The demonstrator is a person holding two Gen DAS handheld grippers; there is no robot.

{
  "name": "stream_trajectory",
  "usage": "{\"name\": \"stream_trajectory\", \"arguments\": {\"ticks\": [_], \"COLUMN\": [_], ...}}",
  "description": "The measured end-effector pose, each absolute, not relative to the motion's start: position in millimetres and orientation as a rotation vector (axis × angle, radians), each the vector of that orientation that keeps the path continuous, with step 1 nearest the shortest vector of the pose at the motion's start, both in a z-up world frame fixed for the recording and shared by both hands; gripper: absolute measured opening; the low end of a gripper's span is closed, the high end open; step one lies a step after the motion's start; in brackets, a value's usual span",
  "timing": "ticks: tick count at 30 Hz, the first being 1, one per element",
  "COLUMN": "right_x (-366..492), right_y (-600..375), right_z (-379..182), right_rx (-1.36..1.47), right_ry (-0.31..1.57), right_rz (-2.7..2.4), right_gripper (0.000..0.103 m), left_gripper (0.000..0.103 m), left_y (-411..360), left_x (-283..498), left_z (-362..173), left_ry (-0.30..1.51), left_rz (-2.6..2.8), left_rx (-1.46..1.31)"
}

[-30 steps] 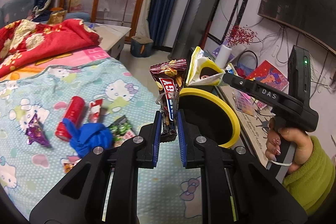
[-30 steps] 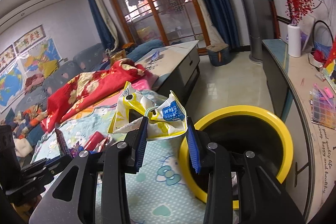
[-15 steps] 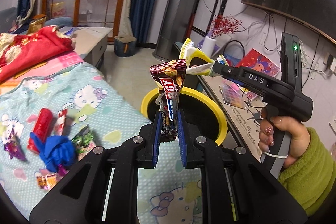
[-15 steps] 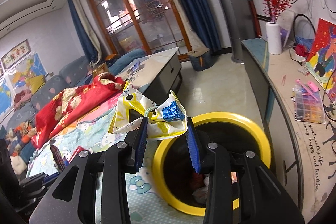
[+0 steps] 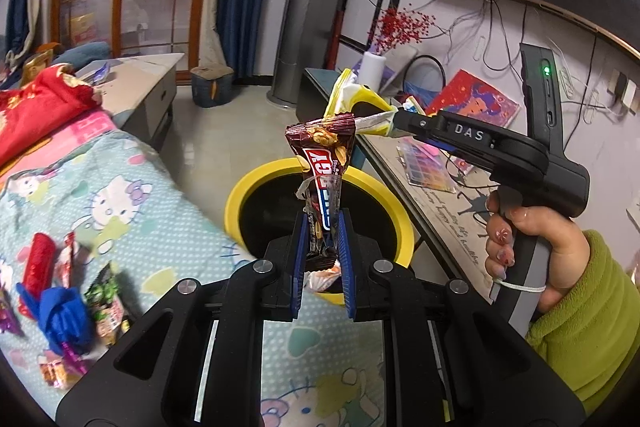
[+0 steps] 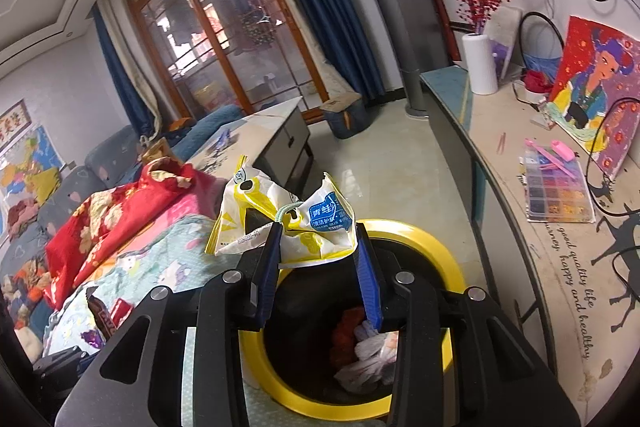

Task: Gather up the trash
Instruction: 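Open both tools to drop the wrapper and snack bag into the bin, then move both tools back to the trash on the bed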

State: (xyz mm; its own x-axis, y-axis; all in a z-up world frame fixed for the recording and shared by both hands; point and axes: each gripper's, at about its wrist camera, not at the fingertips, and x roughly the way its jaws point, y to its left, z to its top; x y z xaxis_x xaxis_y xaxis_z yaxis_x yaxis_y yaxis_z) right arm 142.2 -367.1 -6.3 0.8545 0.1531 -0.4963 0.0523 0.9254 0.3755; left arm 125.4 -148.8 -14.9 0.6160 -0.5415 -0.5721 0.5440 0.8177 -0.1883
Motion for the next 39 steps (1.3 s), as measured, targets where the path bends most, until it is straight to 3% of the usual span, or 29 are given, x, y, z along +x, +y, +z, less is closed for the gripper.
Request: {"name": "stream_trajectory", "arguments": {"ticks": [21,22,24,26,28,30,39], "right_x": [152,154,156,155,155,155,155], "right_y": [-402,-403,-404,-404,-403,-402,-394], "right_z": [-43,-44,-46,-47,-47,-48,-44], "right_rx": [0.432,0.437,0.454,0.466,0.456,0.456,0.417], "right_ry": [0.618,0.622,0.634,0.629,0.629,0.635,0.636], "right_rz": [-0.042,-0.034,-0.022,-0.021,-0.032,-0.034,-0.037], "right_gripper": [0.034,0.036,0.038,0.057,0.058,0.06,0.061], "left_gripper": [0.012,0.014,0.044,0.055,0.06,0.073,0.087], "left_y": [-185,-186,-185,-181,-175,-169,-151], "left_x": [147,148,153,155,157,158,154], "left_z": [-51,-52,-53,-54,-54,-53,-43], "left_ry": [0.747,0.748,0.749,0.746,0.743,0.741,0.715], "left_rz": [-0.656,-0.653,-0.642,-0.631,-0.605,-0.591,-0.55], "left_rx": [-0.012,-0.013,-0.031,-0.055,-0.067,-0.09,-0.124]}}
